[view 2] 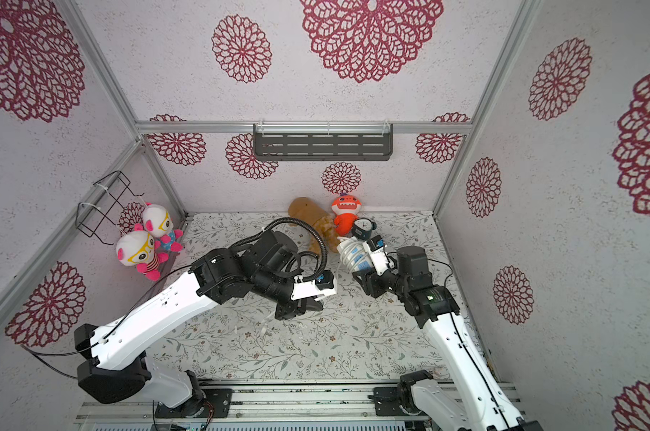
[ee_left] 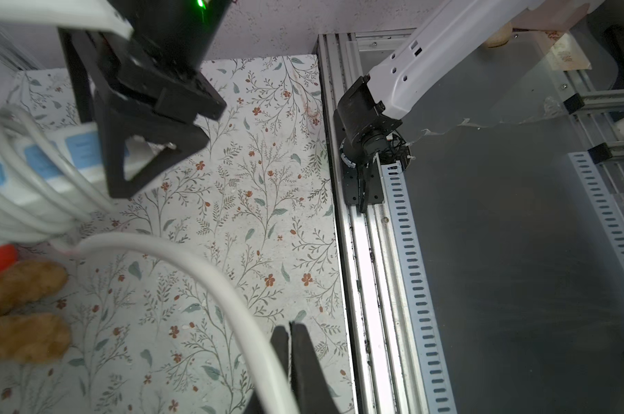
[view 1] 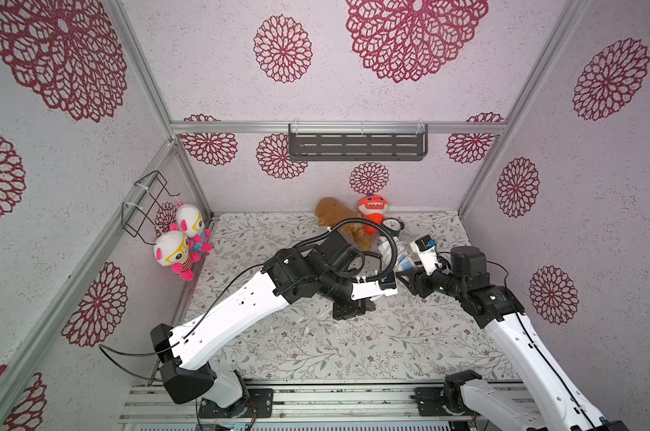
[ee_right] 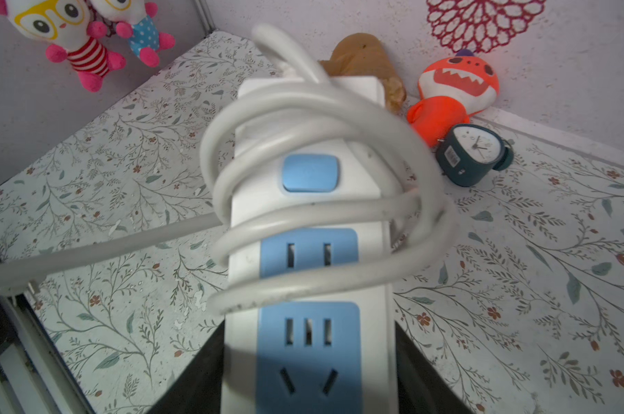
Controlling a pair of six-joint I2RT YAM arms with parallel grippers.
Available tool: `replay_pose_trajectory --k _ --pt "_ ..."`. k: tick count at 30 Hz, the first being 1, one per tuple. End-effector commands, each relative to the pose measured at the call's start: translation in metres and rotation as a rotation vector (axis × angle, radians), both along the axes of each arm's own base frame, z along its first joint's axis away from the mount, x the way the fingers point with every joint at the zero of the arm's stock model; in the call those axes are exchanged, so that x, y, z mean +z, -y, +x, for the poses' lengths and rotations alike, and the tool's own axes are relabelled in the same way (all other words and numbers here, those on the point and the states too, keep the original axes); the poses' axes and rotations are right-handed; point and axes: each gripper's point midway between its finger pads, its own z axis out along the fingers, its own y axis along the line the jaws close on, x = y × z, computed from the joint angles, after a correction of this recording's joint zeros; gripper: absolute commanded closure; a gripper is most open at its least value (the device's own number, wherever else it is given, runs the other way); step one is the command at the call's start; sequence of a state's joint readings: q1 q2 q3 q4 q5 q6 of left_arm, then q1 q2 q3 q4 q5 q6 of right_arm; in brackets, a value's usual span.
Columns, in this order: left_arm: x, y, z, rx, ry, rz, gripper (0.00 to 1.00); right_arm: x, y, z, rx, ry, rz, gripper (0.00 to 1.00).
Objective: Wrap the cord around the power strip
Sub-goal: Wrap the power cord around the power strip.
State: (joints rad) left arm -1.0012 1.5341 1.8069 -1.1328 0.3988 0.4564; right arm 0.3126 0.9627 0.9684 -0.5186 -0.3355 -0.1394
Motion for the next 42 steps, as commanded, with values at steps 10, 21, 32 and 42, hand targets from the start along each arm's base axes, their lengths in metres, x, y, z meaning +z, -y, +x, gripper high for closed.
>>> replay_pose_trajectory --k 10,21,32,42 --pt "0.041 -0.006 0.036 -0.067 0.316 0.073 1.00 -0.010 -0.065 -0.058 0.355 -0.005 0.085 1.00" --pt "0.063 -0.005 0.077 -0.068 0.301 -0.008 1.00 0.029 -0.103 -0.097 0.539 0.142 0.251 1.00" --pt "0.044 0.001 0.103 -0.055 0.210 -0.018 1.00 0.059 -0.121 -0.116 0.633 0.244 0.304 1.00" --pt "-0.002 0.015 0.123 -0.075 0.021 -0.012 1.00 0.103 -0.120 -0.127 0.664 0.418 0.362 1.00"
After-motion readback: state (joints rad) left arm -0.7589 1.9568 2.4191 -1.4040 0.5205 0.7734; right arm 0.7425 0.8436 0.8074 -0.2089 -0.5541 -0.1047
